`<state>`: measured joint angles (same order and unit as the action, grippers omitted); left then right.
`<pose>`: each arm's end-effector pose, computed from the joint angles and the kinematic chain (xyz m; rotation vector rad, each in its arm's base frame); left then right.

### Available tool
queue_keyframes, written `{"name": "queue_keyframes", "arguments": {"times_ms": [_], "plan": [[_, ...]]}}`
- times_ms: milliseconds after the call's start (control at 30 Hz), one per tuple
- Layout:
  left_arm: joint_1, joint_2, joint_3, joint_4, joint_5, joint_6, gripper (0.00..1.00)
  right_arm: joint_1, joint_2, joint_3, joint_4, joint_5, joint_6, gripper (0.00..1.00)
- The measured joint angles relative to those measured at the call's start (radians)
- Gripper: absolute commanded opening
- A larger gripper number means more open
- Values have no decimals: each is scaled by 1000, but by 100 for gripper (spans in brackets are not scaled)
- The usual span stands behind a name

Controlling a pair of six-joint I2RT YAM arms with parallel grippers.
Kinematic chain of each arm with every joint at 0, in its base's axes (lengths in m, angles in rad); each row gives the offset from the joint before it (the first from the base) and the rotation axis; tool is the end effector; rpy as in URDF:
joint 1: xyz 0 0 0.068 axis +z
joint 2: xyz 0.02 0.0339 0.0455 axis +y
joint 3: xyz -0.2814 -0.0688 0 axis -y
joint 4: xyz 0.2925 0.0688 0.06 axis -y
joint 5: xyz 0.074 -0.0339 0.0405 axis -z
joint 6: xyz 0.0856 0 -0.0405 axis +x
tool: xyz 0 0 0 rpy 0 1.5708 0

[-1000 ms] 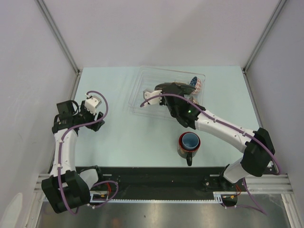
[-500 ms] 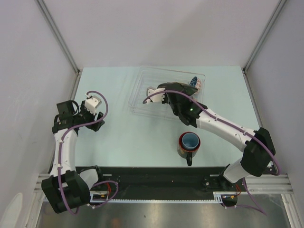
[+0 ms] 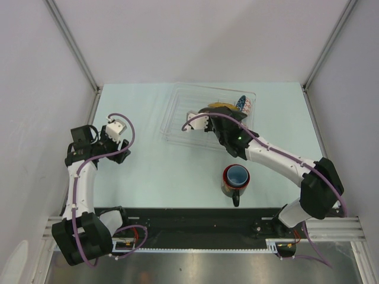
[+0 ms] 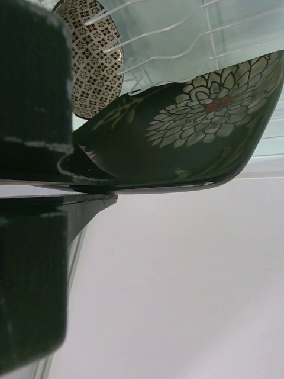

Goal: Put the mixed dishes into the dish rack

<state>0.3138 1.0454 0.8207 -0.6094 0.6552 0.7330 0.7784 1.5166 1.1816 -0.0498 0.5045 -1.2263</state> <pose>0.2755 0.0346 0.2452 0.7362 2.0810 -0.2220 0.3415 0.2786 0.2991 -1.4668 1.3404 -0.7850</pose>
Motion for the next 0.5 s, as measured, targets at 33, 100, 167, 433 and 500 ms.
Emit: {"name": "queue_keyframes", "arguments": {"times_ms": [33,100,167,433,500], "plan": [[0,0,0,0,0,0,75,-3,0,-3,3,-6,3,0],[0,0,0,1,0,0,75,-8,3,-5,5,-16,6,0],[0,0,0,2,0,0,75,-11,13,-6,12,-21,11,0],[0,0,0,2,0,0,75,-6,79,-44,96,-19,-32,0],[0,2,0,2,0,0,75,-2,85,-70,141,-15,-72,0]]}}
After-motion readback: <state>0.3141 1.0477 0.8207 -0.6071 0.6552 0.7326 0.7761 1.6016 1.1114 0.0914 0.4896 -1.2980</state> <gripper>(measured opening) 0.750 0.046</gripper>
